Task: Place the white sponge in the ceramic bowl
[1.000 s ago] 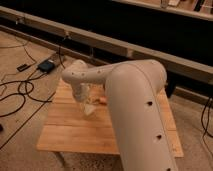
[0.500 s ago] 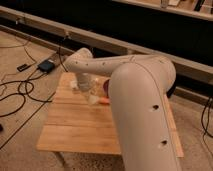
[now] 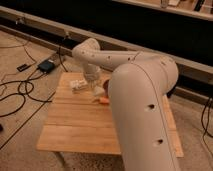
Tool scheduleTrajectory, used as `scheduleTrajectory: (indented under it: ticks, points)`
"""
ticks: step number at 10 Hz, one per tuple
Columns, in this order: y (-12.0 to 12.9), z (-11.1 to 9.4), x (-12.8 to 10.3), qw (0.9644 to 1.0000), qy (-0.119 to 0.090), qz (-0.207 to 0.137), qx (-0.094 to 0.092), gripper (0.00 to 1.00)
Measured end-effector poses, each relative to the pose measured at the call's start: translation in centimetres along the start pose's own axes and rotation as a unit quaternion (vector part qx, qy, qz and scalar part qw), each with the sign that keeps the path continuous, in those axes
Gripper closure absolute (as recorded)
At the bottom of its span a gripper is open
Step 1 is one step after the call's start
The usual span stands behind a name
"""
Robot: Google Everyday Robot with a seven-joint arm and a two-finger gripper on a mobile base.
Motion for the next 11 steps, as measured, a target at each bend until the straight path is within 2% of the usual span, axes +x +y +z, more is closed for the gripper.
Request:
scheduleTrajectory:
  ticks: [4,11]
  points:
    - [-3.6,0.4,-1.0,0.9977,-0.001,0.068,-0.007,1.00]
    - [-8.6,2.6,0.5,0.9869,0.008,0.159,-0.023,1.00]
